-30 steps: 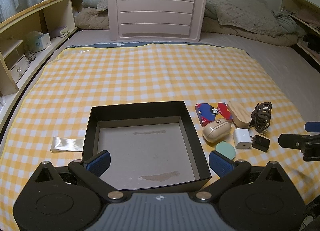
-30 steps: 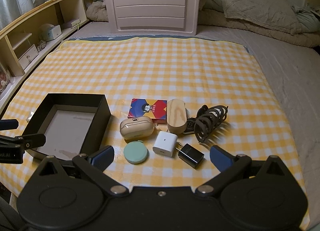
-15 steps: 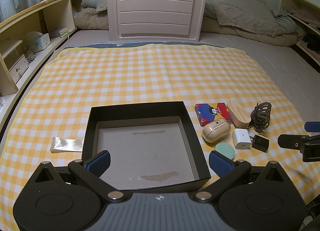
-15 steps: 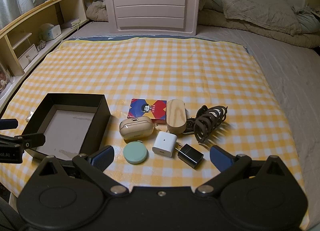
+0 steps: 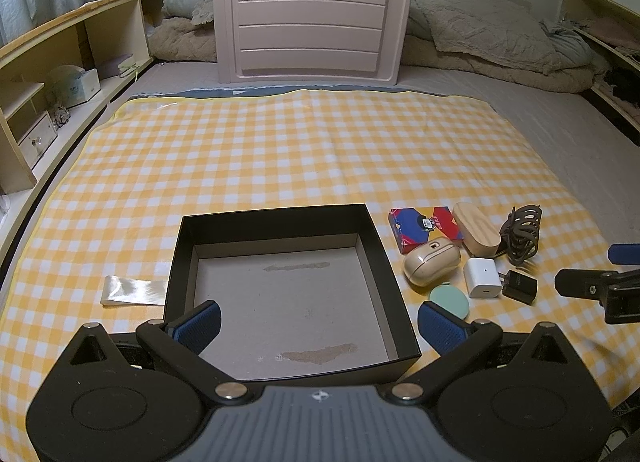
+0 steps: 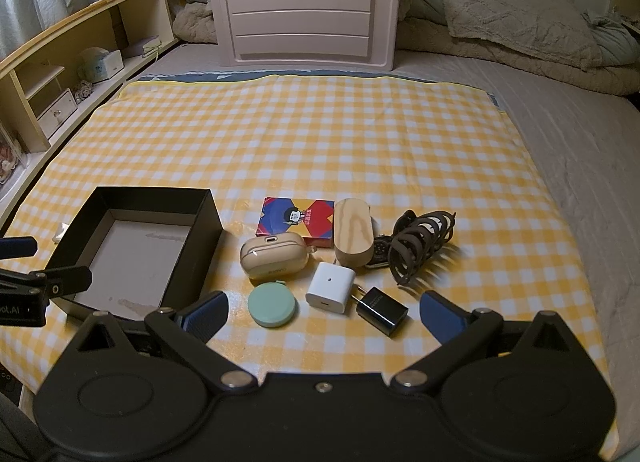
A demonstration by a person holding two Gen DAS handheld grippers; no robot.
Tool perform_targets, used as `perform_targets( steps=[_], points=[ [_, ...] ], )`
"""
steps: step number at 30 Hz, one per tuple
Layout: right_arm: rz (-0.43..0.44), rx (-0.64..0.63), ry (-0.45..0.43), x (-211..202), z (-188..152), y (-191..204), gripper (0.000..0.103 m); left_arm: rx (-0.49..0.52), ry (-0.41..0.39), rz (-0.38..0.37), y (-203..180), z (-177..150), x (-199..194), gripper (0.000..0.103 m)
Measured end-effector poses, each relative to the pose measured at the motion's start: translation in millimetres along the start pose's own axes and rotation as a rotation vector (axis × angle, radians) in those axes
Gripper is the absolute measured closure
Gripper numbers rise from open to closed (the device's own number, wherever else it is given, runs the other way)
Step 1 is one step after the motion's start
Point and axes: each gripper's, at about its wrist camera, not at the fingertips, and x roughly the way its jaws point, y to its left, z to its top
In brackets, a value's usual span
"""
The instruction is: Organize rigid objects
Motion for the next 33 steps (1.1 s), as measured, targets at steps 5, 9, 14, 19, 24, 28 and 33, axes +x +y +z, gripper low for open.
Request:
perform_targets(
  steps=[5, 9, 14, 19, 24, 28, 33],
  points=[
    [0.001, -0.001, 0.0, 0.1, -0.1, -0.1, 0.0, 0.0, 0.0, 0.0, -1.8, 0.8, 0.6, 0.0],
    [0.0, -0.001, 0.0, -0.8, -0.3, 1.2, 0.0, 0.001, -0.001, 0.0, -2.2, 0.8, 0.3, 0.0],
    [0.0, -0.001, -0.001, -0.6, -0.2, 1.1, 0.0, 0.001, -0.001, 0.0, -3.3, 1.2, 0.2, 0.0],
    [0.002, -0.003, 0.0, -1.1, -0.6, 2.0, 0.0, 0.003, -0.002, -0.001, -3.4, 2.2, -0.6, 0.0],
    [0.002, -0.002, -0.001, -0.9, -0.6, 1.9, 0.0, 0.007, -0.004, -0.001, -3.9, 3.3, -3.0, 0.0],
    [0.003, -0.003, 0.0, -0.8, -0.5, 2.0, 0.0, 0.008, -0.005, -0.001, -4.1, 3.2, -2.7, 0.0],
    [0.002, -0.002, -0.001, -0.7, -0.4, 1.4, 0.0, 0.01, -0.005, 0.0, -4.5, 4.4, -3.0, 0.0]
  ],
)
